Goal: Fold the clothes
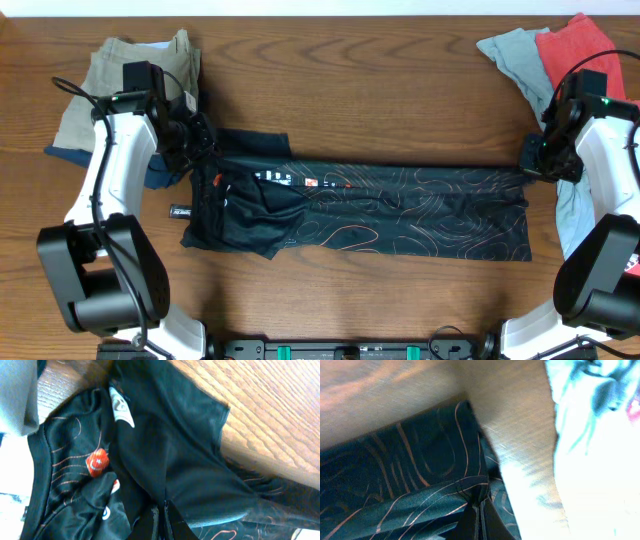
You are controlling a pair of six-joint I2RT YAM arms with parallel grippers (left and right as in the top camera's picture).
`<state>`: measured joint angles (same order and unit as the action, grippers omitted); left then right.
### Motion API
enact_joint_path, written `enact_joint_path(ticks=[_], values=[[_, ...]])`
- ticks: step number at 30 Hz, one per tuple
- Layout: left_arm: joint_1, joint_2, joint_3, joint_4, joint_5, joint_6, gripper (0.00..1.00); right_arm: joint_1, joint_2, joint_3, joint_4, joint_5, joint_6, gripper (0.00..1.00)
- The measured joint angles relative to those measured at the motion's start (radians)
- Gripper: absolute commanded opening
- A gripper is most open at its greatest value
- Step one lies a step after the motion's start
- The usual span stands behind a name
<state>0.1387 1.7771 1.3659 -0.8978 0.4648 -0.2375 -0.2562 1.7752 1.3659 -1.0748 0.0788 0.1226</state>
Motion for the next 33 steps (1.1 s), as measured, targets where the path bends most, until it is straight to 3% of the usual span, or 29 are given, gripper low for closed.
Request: enact_joint_path(ticks=[17, 24, 25, 26, 27, 30, 33], values=[[-0.001, -0.019, 0.000, -0.315, -0.041, 0.029, 0.06, -0.036, 0.000, 0.000, -0.155, 0.053, 0.026, 0.02], [-0.001, -0.019, 0.000, -0.382, -0.095, 0.029, 0.07, -0.036, 0.000, 0.000, -0.242, 0.061, 0.029, 0.10], [-0.001, -0.019, -0.001, -0.386, -0.102, 0.029, 0.17, -0.037, 0.000, 0.000, -0.251, 0.061, 0.030, 0.18], [-0.001, -0.019, -0.001, -0.391, -0.109, 0.036, 0.41, -0.037, 0.000, 0.000, -0.255, 0.063, 0.034, 0.22], [-0.001, -0.019, -0.001, -0.401, -0.117, 0.040, 0.47, -0.037, 0.000, 0.000, -0.257, 0.064, 0.032, 0.24], [-0.001, -0.019, -0.002, -0.431, -0.146, 0.033, 0.48, -0.037, 0.000, 0.000, -0.260, 0.069, 0.031, 0.25], [-0.001, -0.019, -0.002, -0.438, -0.169, 0.032, 0.48, -0.037, 0.000, 0.000, -0.260, 0.071, 0.032, 0.37]])
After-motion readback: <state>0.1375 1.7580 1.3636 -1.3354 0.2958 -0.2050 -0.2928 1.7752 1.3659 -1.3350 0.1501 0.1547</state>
